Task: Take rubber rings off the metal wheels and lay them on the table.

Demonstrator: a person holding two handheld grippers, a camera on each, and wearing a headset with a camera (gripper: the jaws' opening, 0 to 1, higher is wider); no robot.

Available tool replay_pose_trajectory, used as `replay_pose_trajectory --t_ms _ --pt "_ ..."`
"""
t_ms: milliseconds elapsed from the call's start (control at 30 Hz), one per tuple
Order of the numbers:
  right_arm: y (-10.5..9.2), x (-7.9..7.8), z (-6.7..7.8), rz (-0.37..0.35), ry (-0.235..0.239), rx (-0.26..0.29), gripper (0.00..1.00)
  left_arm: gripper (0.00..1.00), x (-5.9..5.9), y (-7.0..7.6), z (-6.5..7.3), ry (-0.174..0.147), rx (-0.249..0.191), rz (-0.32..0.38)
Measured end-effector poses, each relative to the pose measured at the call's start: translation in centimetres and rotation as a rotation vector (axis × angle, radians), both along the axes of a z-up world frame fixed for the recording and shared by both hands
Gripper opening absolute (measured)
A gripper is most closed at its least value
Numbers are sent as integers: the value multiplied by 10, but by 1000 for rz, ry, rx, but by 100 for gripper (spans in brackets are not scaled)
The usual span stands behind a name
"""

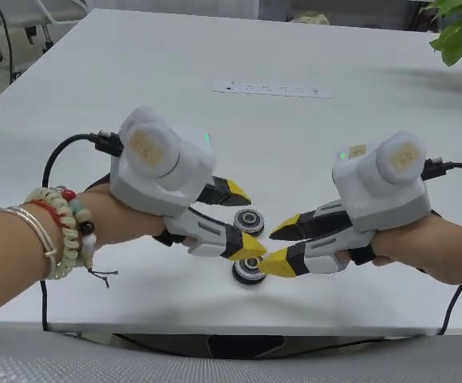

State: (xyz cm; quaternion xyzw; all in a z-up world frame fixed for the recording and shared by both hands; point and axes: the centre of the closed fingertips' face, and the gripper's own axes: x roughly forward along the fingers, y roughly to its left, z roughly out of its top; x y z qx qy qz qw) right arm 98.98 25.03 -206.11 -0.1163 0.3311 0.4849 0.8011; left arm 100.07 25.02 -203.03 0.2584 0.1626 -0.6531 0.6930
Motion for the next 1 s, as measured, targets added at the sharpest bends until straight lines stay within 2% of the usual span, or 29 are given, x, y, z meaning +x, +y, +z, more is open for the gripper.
replay_pose_trajectory --t_ms 67,267,367,467,567,700,833,967,1000 --pt "1 -3 -3 12 10 1 31 32 -4 2 -8 0 29 -21" --pt "1 -8 -7 31 21 0 29 28 -10 -3 -12 32 15 -25" --pt "2 -12 -12 55 21 -18 28 24 -13 -5 -19 18 27 -52" --pt "3 -14 -14 65 20 -26 27 20 -15 -7 -21 32 24 -59" --pt "4 -14 -14 78 10 -35 26 15 -14 -9 -20 19 22 -68" --pt "4 -13 -15 65 1 -40 24 12 -14 -7 -22 41 15 -51" --pt "5 -13 -15 70 -9 -44 23 11 -17 -1 -30 46 45 -58" --pt "6 -10 -14 60 -18 -41 23 10 -18 -1 -29 87 25 -42" --pt "6 -10 -15 58 -14 -40 23 10 -16 -1 -30 86 20 -36"
